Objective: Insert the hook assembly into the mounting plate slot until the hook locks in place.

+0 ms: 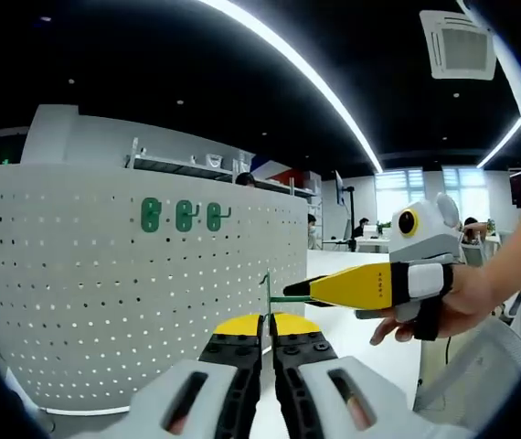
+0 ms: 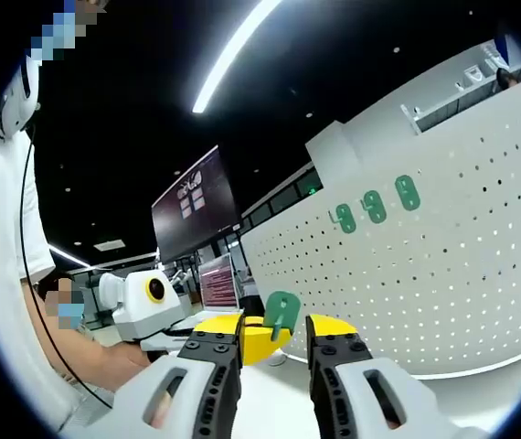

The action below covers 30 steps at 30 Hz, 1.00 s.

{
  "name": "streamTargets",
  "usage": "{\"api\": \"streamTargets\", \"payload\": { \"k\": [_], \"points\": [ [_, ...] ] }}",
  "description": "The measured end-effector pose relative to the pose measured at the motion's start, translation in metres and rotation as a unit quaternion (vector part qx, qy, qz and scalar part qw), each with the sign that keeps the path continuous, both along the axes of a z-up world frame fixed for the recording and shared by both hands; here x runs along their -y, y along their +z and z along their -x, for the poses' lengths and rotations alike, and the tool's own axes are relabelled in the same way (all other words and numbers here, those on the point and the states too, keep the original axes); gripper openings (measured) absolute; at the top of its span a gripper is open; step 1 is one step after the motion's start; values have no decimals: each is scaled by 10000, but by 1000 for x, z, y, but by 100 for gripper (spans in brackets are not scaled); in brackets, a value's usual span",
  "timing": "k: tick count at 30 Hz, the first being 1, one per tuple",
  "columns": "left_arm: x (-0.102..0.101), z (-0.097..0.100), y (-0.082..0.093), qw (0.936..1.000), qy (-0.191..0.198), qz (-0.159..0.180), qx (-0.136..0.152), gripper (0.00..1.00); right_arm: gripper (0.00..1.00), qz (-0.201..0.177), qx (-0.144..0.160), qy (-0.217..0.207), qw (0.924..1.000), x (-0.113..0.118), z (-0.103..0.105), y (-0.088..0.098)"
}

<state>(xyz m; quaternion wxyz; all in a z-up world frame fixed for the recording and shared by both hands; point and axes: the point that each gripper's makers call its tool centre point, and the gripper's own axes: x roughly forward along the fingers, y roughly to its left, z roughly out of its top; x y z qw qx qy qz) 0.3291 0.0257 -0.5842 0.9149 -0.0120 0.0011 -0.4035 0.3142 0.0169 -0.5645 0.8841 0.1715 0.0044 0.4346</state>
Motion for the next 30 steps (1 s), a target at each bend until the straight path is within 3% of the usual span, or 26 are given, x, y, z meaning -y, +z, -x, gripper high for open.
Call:
{"api": "streamTargets", "payload": {
  "k": [11,30],
  "points": [
    [0,1,2,10000,15,41,19,2,14,77,-33,73,9999,-9,-6,0],
    [-5,1,3,9997,228,67,16,2,2,238,-78,-185,9995,-12,-11,-2]
  ]
}}
